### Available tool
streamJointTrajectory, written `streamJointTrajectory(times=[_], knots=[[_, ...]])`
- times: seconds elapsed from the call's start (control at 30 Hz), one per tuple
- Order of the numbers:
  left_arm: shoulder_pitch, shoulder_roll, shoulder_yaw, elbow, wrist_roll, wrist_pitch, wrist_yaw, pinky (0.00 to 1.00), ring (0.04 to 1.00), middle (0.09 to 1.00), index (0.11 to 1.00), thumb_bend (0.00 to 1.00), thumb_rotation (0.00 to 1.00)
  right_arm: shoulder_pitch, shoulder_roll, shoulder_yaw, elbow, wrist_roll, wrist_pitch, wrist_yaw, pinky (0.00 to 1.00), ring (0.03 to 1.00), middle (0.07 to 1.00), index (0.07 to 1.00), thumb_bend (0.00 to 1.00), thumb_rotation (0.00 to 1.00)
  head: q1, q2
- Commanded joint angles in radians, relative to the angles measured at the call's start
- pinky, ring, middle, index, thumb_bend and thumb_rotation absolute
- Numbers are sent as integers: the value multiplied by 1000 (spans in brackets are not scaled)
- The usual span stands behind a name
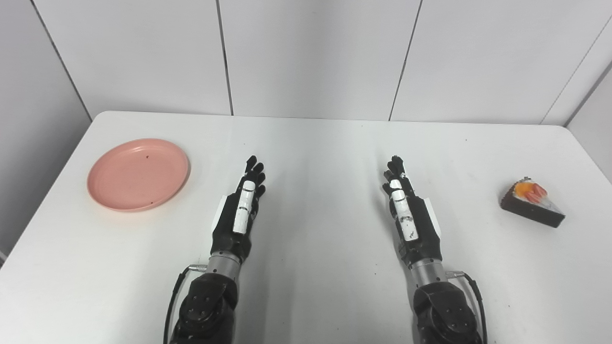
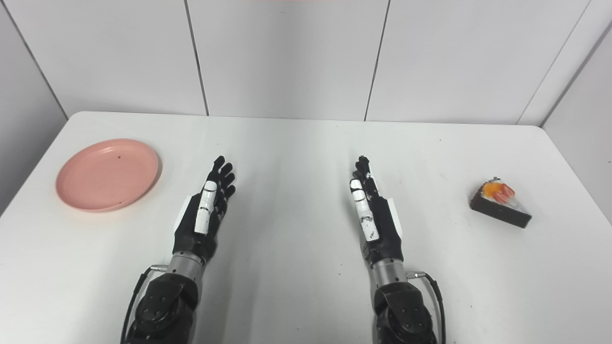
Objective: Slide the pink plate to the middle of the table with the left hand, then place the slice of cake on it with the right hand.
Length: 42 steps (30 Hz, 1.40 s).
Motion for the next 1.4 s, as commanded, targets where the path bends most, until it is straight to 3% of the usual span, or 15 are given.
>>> streamJointTrajectory(times=[0.0, 0.1, 0.2, 0.27, 0.33, 0.43, 0.53, 0.63, 0.8, 0.93, 1.07, 1.2, 1.37], knots=[[37, 9, -3, 18, 9, 5, -4, 1000, 1000, 1000, 1000, 551, 1000, 5, 7, 1, 0, 6, -15, -1, 1000, 992, 999, 1000, 562, 900, 0, -1], [41, 8, -8, 14, 17, 0, -1, 1000, 1000, 1000, 1000, 560, 1000, 6, 5, -2, 9, 11, -23, 1, 1000, 990, 995, 1000, 557, 894, 50, -15], [32, 7, -12, 66, 32, -82, -1, 1000, 1000, 1000, 1000, 564, 1000, 8, -13, -3, 10, 15, -13, 15, 1000, 998, 999, 1000, 578, 901, 117, -35], [13, 6, -17, 82, 57, -87, 15, 1000, 1000, 1000, 1000, 539, 1000, 11, -31, -4, 16, 30, -20, 34, 1000, 1000, 1000, 1000, 590, 902, 171, -57], [-3, 8, -24, 107, 99, -127, 41, 1000, 1000, 1000, 1000, 523, 1000, 16, -39, -11, 20, 47, -34, 44, 1000, 1000, 1000, 1000, 594, 888, 199, -70], [-65, 4, -1, 236, 130, -275, 104, 1000, 1000, 1000, 1000, 556, 1000, 17, -55, -23, 56, 70, -81, 66, 1000, 1000, 1000, 1000, 583, 886, 275, -109], [-127, 15, 29, 311, 132, -306, 141, 1000, 1000, 1000, 1000, 593, 1000, 10, -63, -31, 96, 107, -97, 96, 1000, 1000, 1000, 1000, 579, 882, 332, -147], [-167, 33, 53, 325, 176, -296, 203, 1000, 1000, 999, 1000, 631, 1000, 8, -67, -37, 126, 119, -119, 111, 1000, 1000, 1000, 1000, 594, 888, 355, -166], [-222, 53, 100, 378, 146, -395, 234, 1000, 995, 974, 975, 651, 1000, 13, -67, -45, 120, 113, -114, 104, 1000, 1000, 1000, 1000, 523, 907, 386, -201], [-258, 93, 127, 354, 153, -375, 246, 1000, 964, 938, 942, 660, 1000, 11, -67, -48, 122, 111, -109, 104, 1000, 1000, 1000, 1000, 482, 913, 386, -219], [-300, 124, 161, 330, 120, -360, 247, 1000, 903, 892, 897, 775, 1000, 14, -67, -45, 111, 99, -104, 99, 1000, 1000, 1000, 1000, 437, 933, 387, -228], [-317, 150, 188, 326, 97, -392, 248, 846, 832, 839, 841, 841, 1000, 11, -65, -48, 114, 97, -102, 98, 1000, 1000, 1000, 1000, 412, 949, 393, -241], [-327, 192, 234, 318, 76, -414, 266, 745, 751, 771, 779, 865, 1000, 14, -66, -49, 107, 102, -97, 104, 1000, 1000, 1000, 1000, 390, 942, 401, -256]])
